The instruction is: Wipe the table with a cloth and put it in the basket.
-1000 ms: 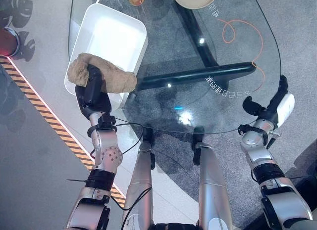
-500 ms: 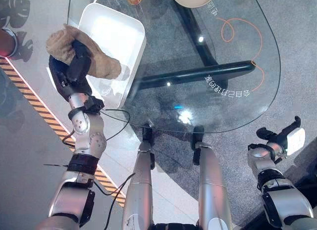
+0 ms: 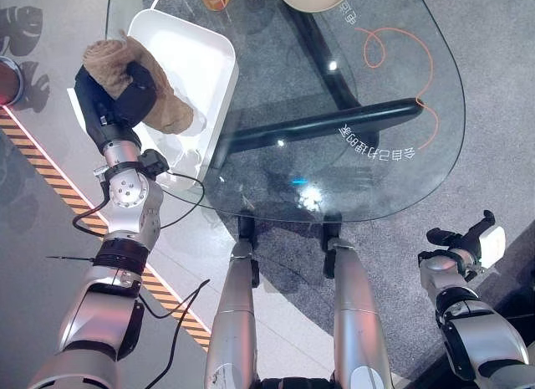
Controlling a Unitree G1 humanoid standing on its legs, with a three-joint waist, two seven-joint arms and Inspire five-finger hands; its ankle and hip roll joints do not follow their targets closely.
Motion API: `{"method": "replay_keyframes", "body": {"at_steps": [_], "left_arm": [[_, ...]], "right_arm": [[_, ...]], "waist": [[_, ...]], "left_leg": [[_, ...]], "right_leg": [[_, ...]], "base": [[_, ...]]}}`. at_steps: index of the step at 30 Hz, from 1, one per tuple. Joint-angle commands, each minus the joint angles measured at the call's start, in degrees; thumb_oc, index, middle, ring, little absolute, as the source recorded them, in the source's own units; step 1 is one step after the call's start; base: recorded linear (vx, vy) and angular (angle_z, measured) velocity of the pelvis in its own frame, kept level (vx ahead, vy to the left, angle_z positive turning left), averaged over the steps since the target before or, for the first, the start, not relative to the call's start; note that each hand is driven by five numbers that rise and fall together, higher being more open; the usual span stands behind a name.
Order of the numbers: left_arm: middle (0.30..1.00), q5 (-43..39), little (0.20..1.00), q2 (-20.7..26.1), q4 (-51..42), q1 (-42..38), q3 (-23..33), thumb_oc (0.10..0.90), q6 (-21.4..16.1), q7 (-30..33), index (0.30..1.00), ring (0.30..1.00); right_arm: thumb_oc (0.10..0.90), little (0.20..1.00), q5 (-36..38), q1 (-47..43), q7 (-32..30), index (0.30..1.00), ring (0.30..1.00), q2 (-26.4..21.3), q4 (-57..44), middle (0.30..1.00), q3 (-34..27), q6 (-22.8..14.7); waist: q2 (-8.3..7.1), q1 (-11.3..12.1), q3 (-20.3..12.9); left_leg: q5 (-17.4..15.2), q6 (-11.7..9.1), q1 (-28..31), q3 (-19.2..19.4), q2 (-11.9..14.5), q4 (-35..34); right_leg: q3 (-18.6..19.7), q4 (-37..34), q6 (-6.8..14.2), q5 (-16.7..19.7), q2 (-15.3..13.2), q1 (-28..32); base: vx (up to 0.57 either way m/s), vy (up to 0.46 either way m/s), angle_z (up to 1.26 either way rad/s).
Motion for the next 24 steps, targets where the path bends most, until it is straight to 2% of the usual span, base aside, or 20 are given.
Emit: {"method": "replay_keyframes", "body": {"at_steps": [1,2,3,7,14,24], "left_arm": [[0.300,8.8,0.200,6.8,-0.4,-8.7,2.6,0.100,-2.5,3.9,0.300,0.300],[0.300,8.8,0.200,6.8,-0.4,-8.7,2.6,0.100,-2.5,3.9,0.300,0.300],[0.300,9.8,0.200,7.7,1.4,-9.8,1.0,0.100,-0.3,4.2,0.300,0.300],[0.300,11.1,0.200,8.6,4.2,-11.5,-1.1,0.100,2.2,5.5,0.300,0.300],[0.300,18.8,0.200,10.6,10.1,-15.2,-5.8,0.100,7.8,8.5,0.300,0.300],[0.300,22.8,0.200,12.2,18.8,-19.3,-8.5,0.100,15.1,11.6,0.300,0.300]], "right_arm": [[0.800,0.900,0.5,2.4,-0.1,0.900,0.900,-6.0,2.1,0.900,1.6,1.0],[0.800,0.900,0.5,2.4,-0.1,0.900,0.900,-6.0,2.1,0.900,1.6,1.0],[0.800,0.900,0.7,2.5,0.6,0.900,0.900,-6.1,2.6,0.900,2.0,1.1],[0.800,0.900,0.5,2.6,1.1,0.900,0.900,-6.1,2.7,0.900,2.6,1.4],[0.800,0.900,0.5,2.6,1.5,0.900,0.900,-6.3,2.4,0.900,3.5,1.3],[0.800,0.900,0.8,2.3,1.0,0.900,0.900,-6.1,2.5,0.900,4.8,1.1]], "waist": [[0.48,-0.5,-1.4],[0.48,-0.5,-1.4],[0.61,-0.7,-1.4],[0.75,-1.3,-1.4],[0.63,-2.2,-1.4],[0.32,-3.2,-1.4]], "left_leg": [[-5.0,5.9,0.2,5.7,-3.1,4.1],[-5.0,5.9,0.2,5.7,-3.1,4.1],[-4.9,5.9,0.3,5.9,-3.1,4.0],[-4.7,5.8,0.4,6.3,-2.9,3.5],[-4.3,5.6,0.5,6.9,-2.6,3.1],[-4.0,5.4,0.5,7.2,-2.4,2.7]], "right_leg": [[-1.8,-4.9,-2.2,1.2,2.9,3.3],[-1.8,-4.9,-2.2,1.2,2.9,3.3],[-1.7,-5.0,-2.2,1.3,2.9,3.3],[-1.5,-5.3,-2.1,1.5,2.9,3.1],[-1.2,-5.6,-2.0,1.7,3.1,2.9],[-1.1,-5.9,-2.0,1.8,3.2,2.7]], "base": [[-0.01,0.030,-0.03],[-0.01,0.040,-0.07],[-0.01,0.041,-0.07],[-0.01,0.044,-0.06],[0.00,0.005,0.00],[0.00,0.006,0.00]]}}
